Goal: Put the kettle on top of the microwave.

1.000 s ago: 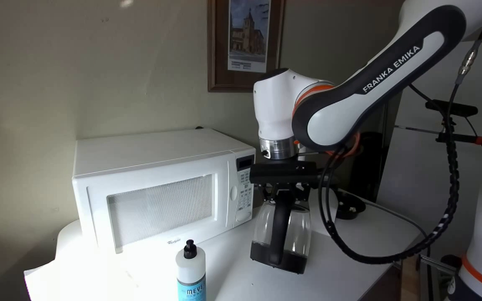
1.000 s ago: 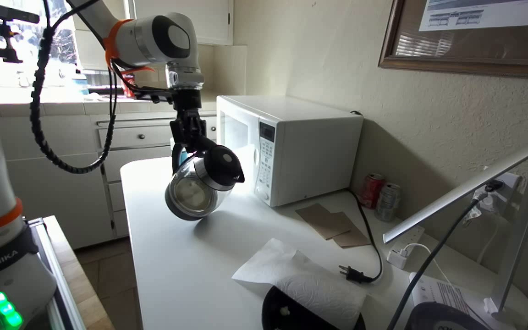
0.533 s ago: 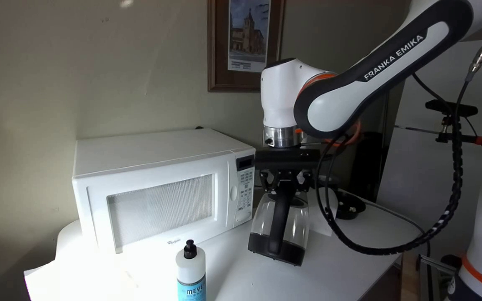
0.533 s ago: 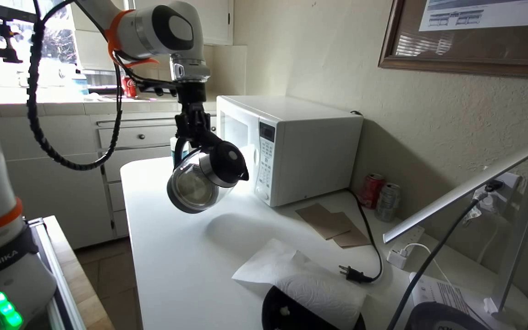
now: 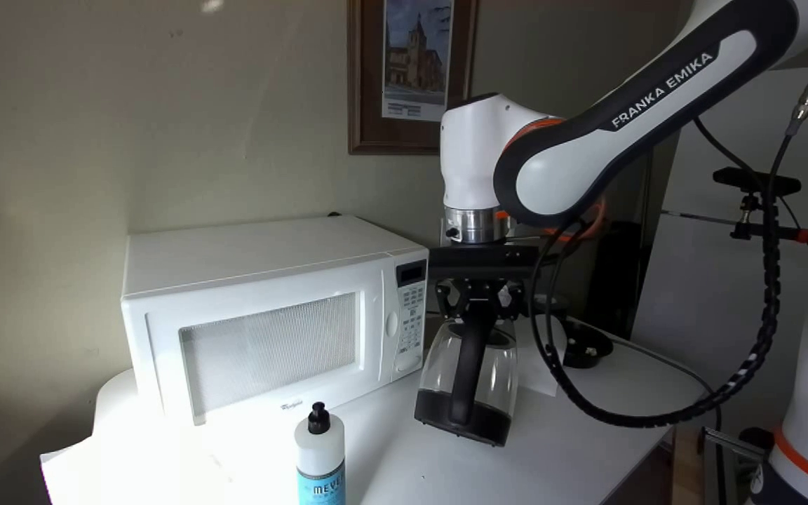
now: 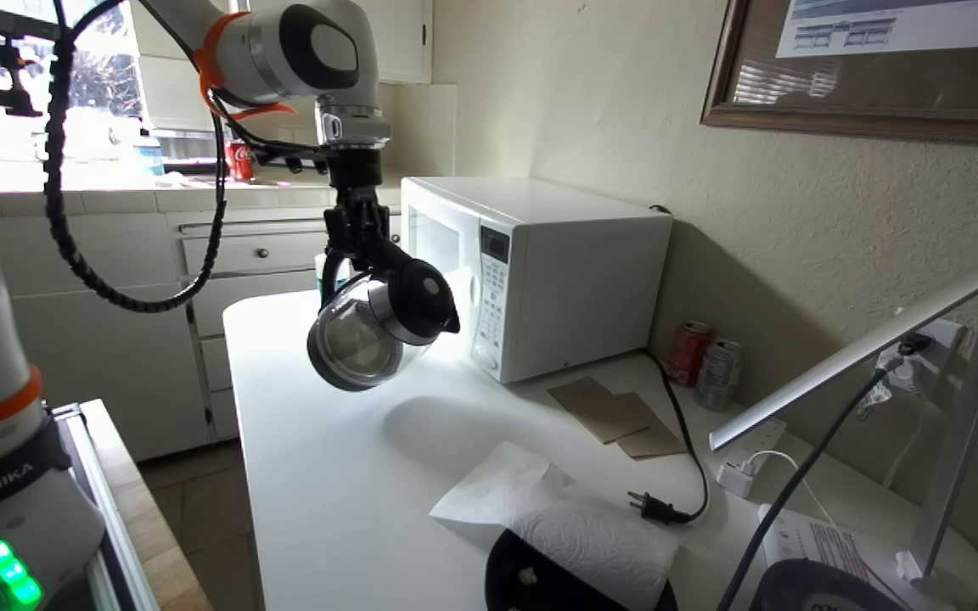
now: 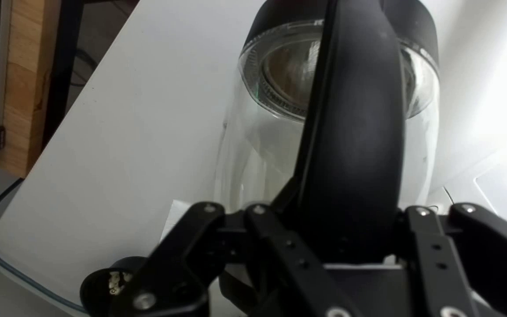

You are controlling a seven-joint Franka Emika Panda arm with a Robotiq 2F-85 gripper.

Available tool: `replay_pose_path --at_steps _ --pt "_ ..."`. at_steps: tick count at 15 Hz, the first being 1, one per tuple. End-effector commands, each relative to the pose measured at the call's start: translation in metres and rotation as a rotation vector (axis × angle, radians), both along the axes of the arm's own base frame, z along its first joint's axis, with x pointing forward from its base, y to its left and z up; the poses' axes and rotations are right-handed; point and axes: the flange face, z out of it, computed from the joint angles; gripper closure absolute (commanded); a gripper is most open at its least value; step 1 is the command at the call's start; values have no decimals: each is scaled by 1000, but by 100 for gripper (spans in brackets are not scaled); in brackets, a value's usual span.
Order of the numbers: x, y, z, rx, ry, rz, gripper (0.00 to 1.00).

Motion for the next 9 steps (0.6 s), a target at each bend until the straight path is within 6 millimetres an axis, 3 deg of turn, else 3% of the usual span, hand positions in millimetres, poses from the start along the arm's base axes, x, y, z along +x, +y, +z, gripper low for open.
replay_pose_path --at_steps 1,7,9 --pt "-1 -2 12 -34 -24 4 94" --pt "-17 -6 48 -104 -68 99 94" --pt "-22 -4 70 -97 -102 139 94"
